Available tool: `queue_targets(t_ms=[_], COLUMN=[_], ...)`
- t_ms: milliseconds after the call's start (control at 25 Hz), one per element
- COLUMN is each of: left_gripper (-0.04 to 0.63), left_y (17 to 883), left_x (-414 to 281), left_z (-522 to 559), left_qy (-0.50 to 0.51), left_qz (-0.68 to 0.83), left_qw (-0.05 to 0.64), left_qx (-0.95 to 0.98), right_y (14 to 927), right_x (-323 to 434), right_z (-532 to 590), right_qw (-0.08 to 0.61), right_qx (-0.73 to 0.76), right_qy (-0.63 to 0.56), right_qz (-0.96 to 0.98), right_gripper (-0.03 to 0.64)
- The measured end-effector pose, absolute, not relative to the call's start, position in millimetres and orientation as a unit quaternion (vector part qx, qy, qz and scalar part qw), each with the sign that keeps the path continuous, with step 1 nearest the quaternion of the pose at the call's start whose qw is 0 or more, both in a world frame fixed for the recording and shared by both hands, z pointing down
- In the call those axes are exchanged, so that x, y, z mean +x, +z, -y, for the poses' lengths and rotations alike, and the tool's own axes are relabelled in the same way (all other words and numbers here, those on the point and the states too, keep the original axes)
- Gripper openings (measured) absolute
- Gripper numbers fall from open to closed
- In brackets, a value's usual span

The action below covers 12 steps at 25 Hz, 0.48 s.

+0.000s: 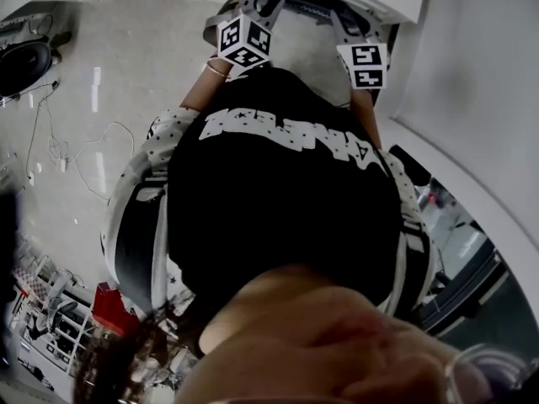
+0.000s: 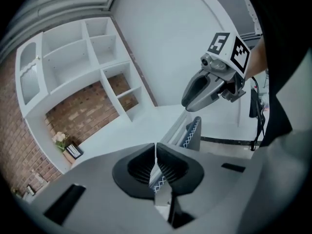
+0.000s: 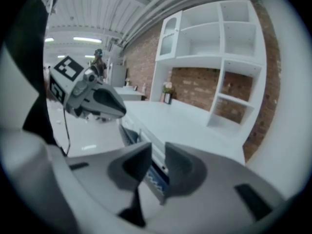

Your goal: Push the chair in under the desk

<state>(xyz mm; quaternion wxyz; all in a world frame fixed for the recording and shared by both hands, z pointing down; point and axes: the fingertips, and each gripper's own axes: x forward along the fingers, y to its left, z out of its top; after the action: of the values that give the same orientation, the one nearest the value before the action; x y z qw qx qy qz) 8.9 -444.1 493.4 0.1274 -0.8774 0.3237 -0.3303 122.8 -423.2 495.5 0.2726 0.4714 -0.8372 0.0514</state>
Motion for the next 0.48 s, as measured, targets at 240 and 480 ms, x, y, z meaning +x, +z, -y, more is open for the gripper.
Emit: queue_targets(t_ms=[240, 480], left_gripper=[0.034, 0.035], left_y=[462.3, 427.9], left_x=[15.3, 24.5], left_z=[443.7, 438.0], left_qy=[-0.268, -0.207], left_qz=[-0.333, -0.328], left_qw=[0.097, 0.092], left_qx=[-0.899, -0.917], right_y=[455.7, 421.8], right_x=[122.1, 116.7], right_z=[428.6, 428.2], right_qw=[0.181, 0.122], right_qx=[0.487, 0.488], right_qy=[0.045, 0.047], right_qz=[0.853, 0.863], right_gripper=[0.037, 0.032])
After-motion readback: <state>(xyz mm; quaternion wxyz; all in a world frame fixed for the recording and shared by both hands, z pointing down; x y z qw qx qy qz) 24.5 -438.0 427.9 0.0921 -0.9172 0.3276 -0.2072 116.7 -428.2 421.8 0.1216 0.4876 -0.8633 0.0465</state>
